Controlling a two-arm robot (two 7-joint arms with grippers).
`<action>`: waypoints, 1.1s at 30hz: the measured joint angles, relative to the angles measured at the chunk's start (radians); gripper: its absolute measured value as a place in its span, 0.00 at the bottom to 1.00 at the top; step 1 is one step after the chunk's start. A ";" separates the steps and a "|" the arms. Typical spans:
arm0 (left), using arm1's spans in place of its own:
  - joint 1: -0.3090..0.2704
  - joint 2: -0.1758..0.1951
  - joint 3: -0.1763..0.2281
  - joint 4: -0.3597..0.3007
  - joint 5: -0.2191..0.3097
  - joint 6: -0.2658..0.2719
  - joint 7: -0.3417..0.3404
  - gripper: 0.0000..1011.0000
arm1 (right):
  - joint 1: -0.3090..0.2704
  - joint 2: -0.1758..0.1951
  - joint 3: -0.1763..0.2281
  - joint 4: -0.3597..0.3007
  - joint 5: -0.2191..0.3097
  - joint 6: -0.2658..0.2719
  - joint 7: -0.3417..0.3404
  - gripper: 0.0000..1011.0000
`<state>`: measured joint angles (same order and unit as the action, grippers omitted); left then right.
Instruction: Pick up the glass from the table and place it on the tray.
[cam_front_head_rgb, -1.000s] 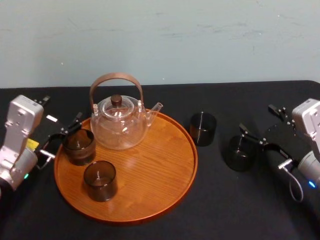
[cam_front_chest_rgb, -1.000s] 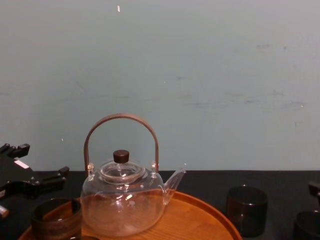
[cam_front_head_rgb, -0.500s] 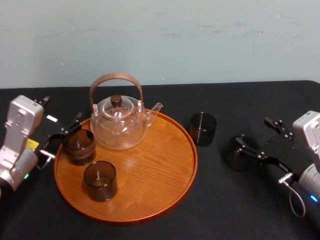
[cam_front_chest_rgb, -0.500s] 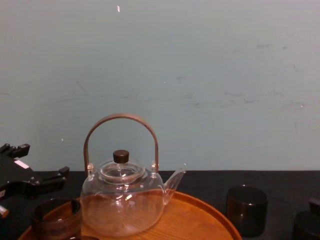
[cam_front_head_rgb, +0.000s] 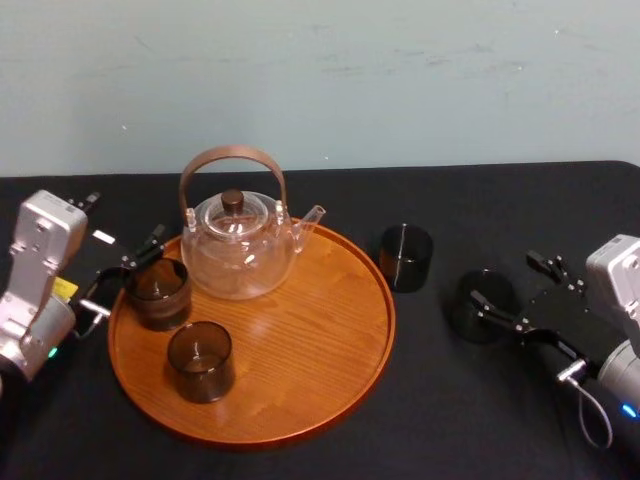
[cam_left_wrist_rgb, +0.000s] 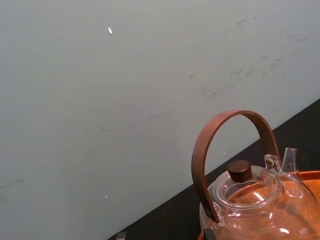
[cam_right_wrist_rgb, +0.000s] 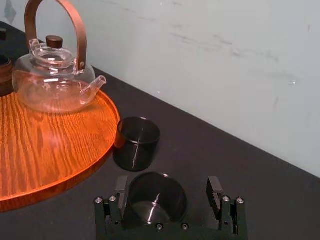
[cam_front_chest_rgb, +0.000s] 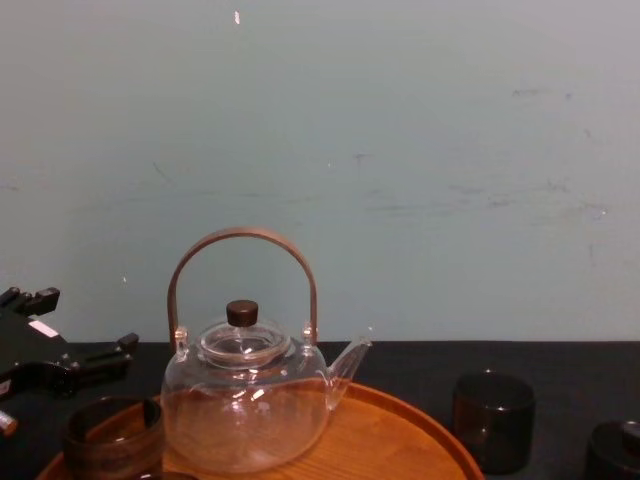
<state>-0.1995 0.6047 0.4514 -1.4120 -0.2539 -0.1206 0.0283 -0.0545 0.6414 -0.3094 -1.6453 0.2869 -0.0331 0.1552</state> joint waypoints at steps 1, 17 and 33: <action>0.000 0.000 0.000 0.000 0.000 0.000 0.000 0.99 | -0.001 -0.003 0.001 0.003 -0.002 0.002 0.004 0.99; 0.000 0.000 0.000 0.000 0.000 0.000 0.000 0.99 | -0.018 -0.032 0.026 0.020 -0.024 0.015 0.033 0.99; 0.000 0.000 0.000 0.000 0.000 0.000 0.000 0.99 | -0.026 -0.069 0.050 0.048 -0.038 0.028 0.076 0.99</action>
<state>-0.1995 0.6047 0.4514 -1.4120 -0.2540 -0.1206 0.0283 -0.0808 0.5726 -0.2591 -1.5970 0.2487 -0.0049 0.2313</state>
